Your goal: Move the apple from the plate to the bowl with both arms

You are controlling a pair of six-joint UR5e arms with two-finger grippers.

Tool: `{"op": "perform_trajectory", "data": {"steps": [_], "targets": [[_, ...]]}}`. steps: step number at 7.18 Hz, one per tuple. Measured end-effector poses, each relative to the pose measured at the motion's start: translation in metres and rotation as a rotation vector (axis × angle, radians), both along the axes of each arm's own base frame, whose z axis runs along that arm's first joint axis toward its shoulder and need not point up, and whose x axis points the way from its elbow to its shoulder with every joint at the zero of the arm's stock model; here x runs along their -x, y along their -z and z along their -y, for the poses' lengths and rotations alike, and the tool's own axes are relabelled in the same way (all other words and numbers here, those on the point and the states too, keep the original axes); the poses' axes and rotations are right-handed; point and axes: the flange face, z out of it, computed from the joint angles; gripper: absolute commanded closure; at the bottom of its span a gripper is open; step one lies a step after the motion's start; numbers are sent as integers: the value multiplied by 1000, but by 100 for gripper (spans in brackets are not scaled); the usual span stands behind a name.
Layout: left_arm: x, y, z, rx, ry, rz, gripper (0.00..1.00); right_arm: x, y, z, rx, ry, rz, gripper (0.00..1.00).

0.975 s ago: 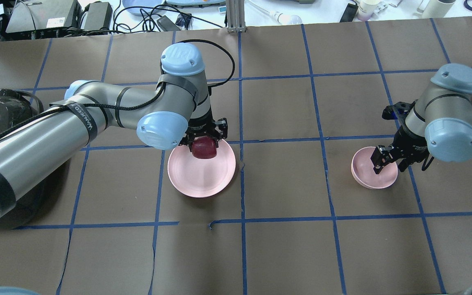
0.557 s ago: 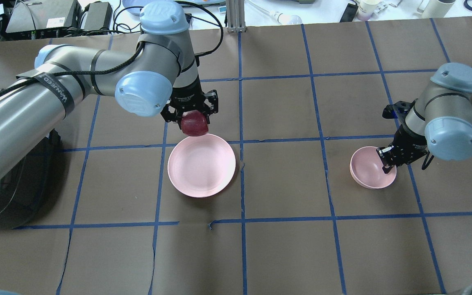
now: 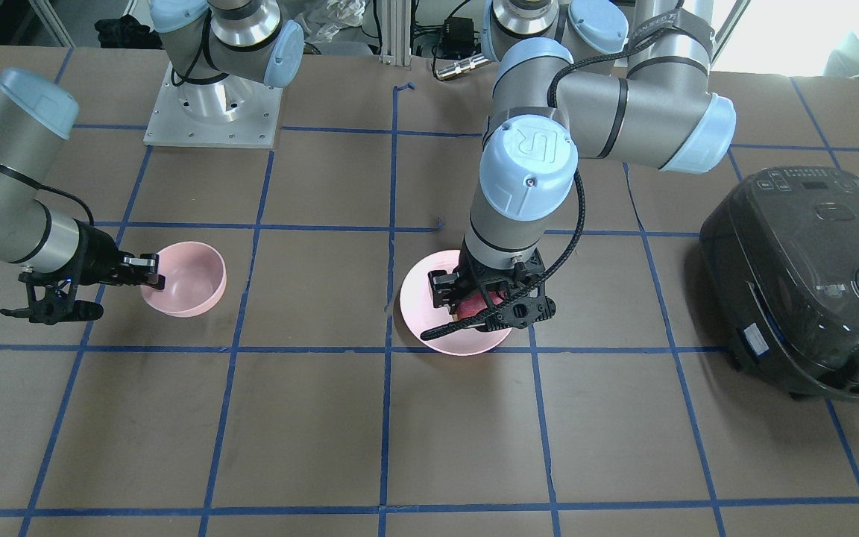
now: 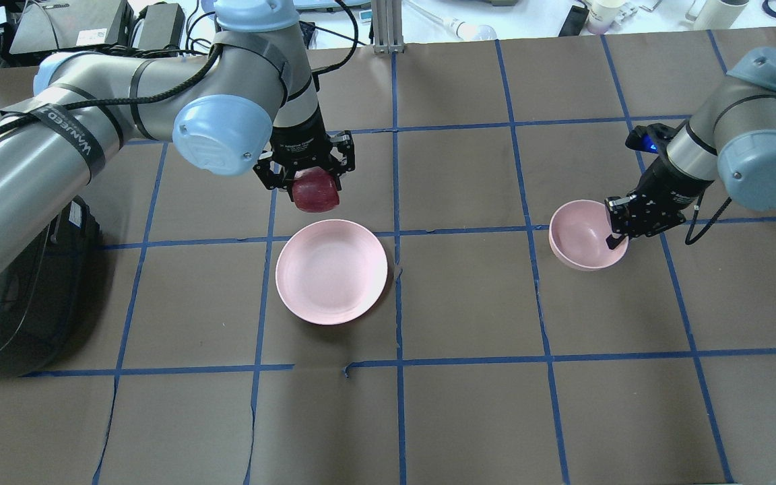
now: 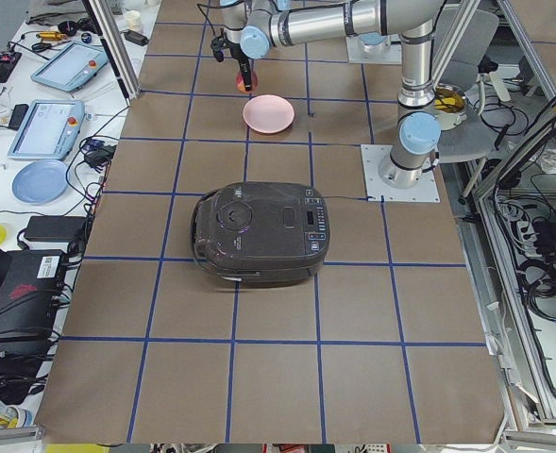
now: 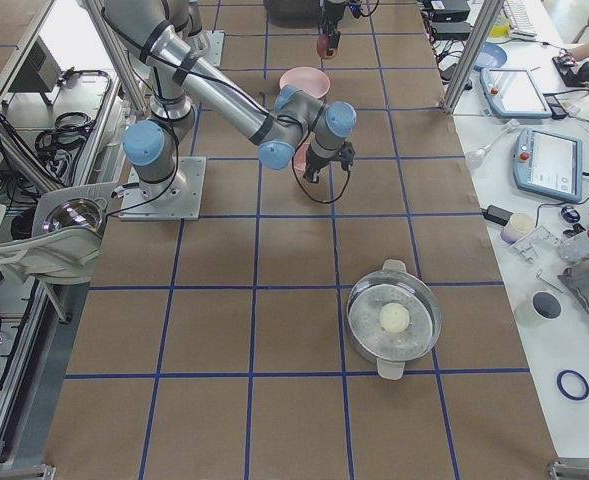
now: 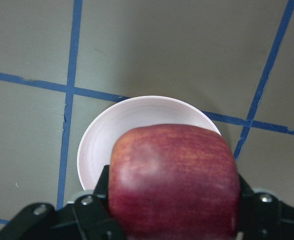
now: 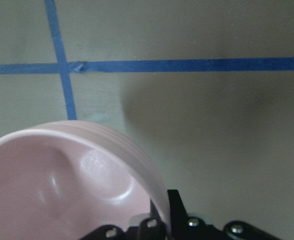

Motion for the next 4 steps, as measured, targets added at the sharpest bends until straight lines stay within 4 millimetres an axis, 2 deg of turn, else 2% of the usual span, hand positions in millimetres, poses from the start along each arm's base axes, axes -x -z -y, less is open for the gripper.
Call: {"op": "perform_trajectory", "data": {"steps": [1,2,3,4], "targets": [[1,2,0,-4,-21,0,100,-36,-4,4,-5,15,20,100],[3,4,0,-10,-47,-8,100,-81,-5,4,-4,24,10,100],[7,5,-1,-18,-91,-29,100,-125,-2,0,3,19,-5,100],[14,4,-3,-25,-141,-58,100,-156,7,-9,0,11,-14,100]]}}
